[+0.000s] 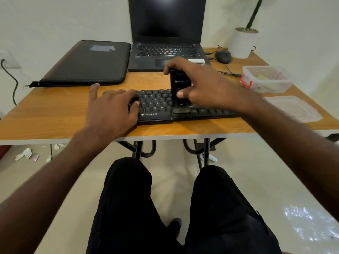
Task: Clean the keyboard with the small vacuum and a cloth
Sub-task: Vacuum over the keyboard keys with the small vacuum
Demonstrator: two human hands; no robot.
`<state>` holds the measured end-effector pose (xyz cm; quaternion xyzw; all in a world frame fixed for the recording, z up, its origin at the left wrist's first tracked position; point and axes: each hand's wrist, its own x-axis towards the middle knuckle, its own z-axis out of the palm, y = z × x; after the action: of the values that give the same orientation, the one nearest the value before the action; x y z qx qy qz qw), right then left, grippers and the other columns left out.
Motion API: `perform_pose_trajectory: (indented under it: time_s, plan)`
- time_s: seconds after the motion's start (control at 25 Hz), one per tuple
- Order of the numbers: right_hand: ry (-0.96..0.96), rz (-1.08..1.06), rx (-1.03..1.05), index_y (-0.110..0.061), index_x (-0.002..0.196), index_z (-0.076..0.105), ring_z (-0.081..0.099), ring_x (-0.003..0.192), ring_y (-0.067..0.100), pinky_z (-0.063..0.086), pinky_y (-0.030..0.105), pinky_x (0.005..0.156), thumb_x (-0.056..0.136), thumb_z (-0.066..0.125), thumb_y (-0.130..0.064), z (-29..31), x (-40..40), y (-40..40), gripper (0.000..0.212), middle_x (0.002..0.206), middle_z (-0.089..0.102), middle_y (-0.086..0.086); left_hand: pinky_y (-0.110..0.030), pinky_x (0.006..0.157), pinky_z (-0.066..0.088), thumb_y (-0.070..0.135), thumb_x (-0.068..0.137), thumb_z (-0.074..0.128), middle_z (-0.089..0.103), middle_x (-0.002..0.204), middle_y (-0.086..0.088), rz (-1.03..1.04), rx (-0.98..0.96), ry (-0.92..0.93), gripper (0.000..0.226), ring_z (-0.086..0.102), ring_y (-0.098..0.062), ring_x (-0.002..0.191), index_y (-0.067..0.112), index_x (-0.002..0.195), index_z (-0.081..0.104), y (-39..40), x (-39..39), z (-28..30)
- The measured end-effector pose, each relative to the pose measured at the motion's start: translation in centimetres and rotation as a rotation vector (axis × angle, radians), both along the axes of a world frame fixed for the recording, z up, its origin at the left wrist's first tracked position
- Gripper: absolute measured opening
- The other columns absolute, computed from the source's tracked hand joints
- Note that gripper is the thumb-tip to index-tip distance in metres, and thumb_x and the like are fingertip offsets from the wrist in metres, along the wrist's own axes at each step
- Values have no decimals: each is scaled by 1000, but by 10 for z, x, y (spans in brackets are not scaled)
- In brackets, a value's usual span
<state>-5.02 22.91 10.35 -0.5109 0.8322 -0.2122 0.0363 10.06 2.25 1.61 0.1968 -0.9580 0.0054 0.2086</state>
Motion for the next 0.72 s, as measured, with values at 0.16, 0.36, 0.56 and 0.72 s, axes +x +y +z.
perform_pose_trajectory:
  time_s: [0.16,0.36,0.56,0.72]
  plan:
    - [-231,-169,-150,-39,133,47,63,108,22,62,27,60,97,66,-10,-14,-6,14,50,130,51,0,-63,121,23,43,106,48,70,125,-7,117,69,32,36,66,-30,116,19,126,66,27,-28,5]
    - [187,-289,127,-42,131,48,61,114,27,50,31,72,93,70,-9,0,-18,39,55,135,60,5,-57,121,29,43,107,44,65,133,-4,104,147,184,38,58,-27,125,20,129,64,38,-32,-23]
    - [-11,62,3,-42,134,44,56,122,18,54,24,78,94,69,-8,-10,0,22,59,132,51,-11,-55,120,29,41,107,45,65,131,-2,101,151,218,34,59,-25,122,21,126,65,39,-32,-23]
    - [377,-124,271,-49,135,40,59,117,24,54,38,74,93,70,-16,9,-4,17,62,134,59,-1,-56,119,30,41,106,44,66,130,-1,111,153,233,35,60,-24,121,21,126,65,39,-31,-23]
